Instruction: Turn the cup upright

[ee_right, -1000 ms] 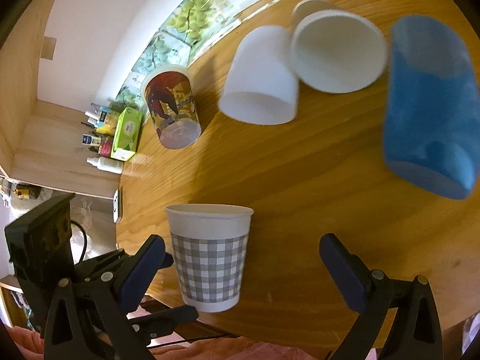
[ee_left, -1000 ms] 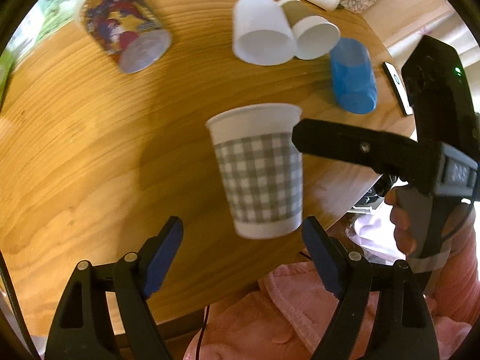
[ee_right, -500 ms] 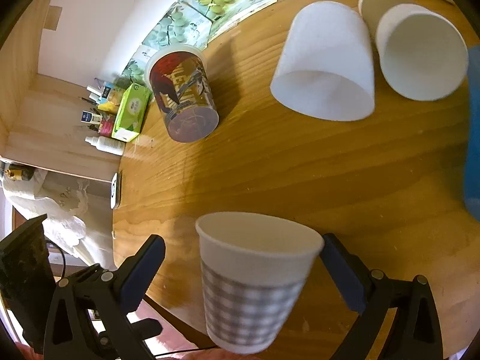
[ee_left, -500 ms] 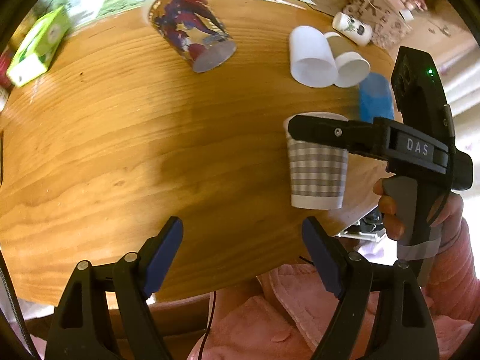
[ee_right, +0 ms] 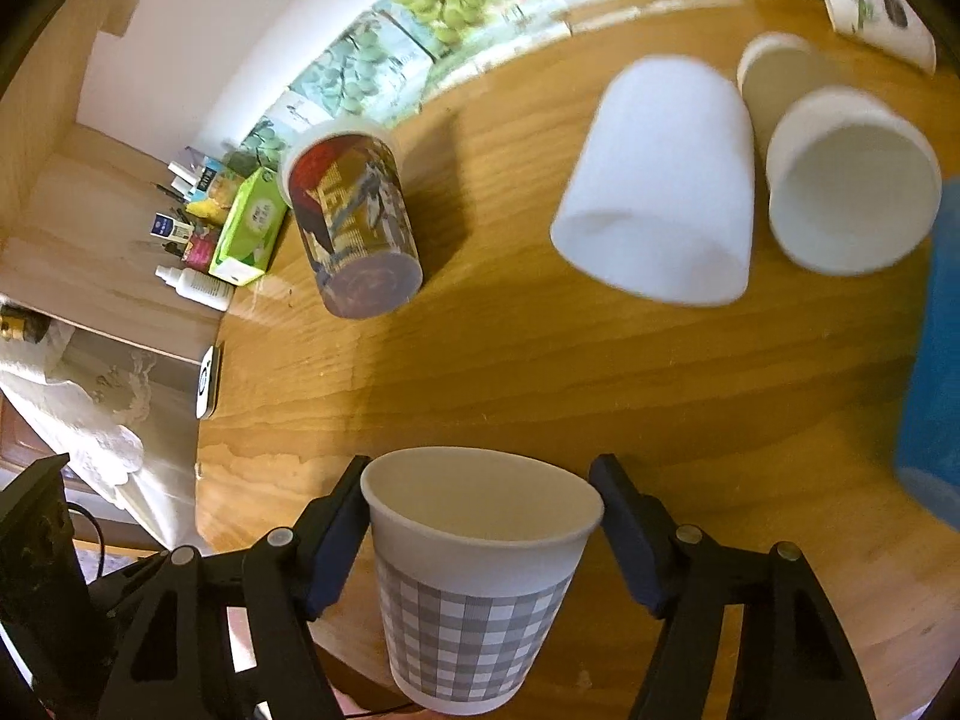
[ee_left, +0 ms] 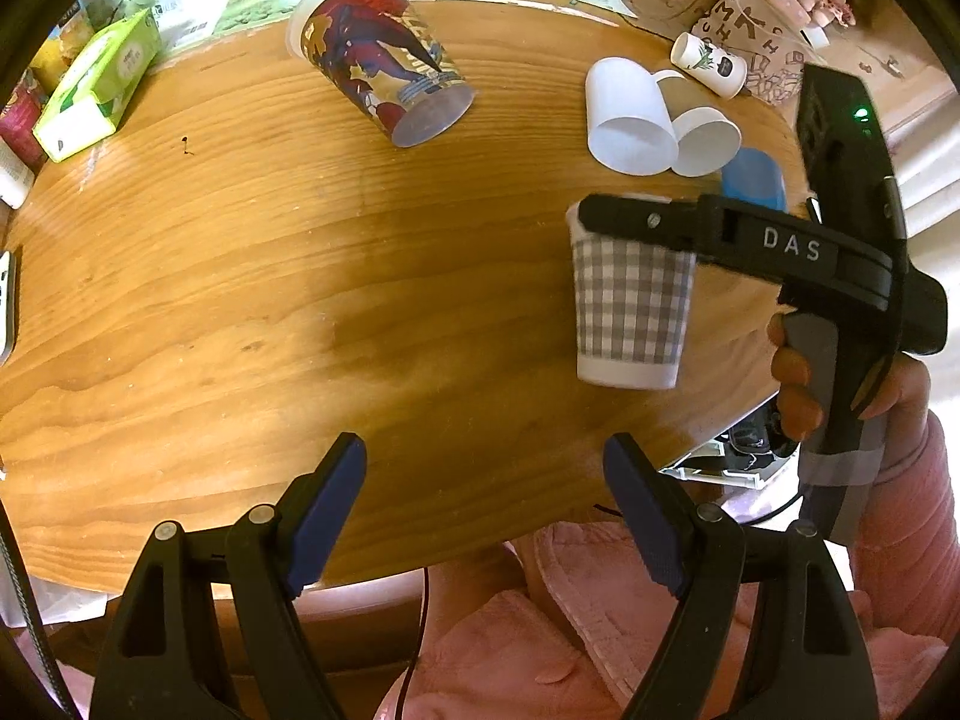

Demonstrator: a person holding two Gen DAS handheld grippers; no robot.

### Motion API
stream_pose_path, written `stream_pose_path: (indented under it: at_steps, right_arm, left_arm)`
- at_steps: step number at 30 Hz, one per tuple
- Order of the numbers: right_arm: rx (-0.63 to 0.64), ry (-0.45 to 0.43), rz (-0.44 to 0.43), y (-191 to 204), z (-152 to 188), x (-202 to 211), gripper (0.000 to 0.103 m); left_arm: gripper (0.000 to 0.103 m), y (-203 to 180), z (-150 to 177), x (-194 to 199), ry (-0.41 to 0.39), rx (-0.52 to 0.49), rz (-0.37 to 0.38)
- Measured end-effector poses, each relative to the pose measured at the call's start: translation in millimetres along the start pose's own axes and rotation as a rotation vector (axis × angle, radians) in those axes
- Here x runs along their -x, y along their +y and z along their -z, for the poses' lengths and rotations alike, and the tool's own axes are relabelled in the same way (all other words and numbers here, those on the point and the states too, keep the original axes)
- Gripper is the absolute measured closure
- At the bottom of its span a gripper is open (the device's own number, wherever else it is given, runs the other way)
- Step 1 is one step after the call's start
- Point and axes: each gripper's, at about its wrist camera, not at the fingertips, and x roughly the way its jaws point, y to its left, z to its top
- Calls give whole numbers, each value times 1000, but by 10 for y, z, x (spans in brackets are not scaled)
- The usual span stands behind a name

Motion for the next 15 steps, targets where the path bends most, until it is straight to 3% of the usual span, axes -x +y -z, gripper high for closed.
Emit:
stream_pose_path:
  at_steps: [10, 15]
  right_arm:
    - [291, -296, 197, 352, 146, 308, 31]
    - [459, -363, 273, 501, 346, 270, 31]
  left_arm:
    - [19, 43, 40, 67, -37, 32, 4]
    - [19, 48, 65, 77, -49, 51, -3]
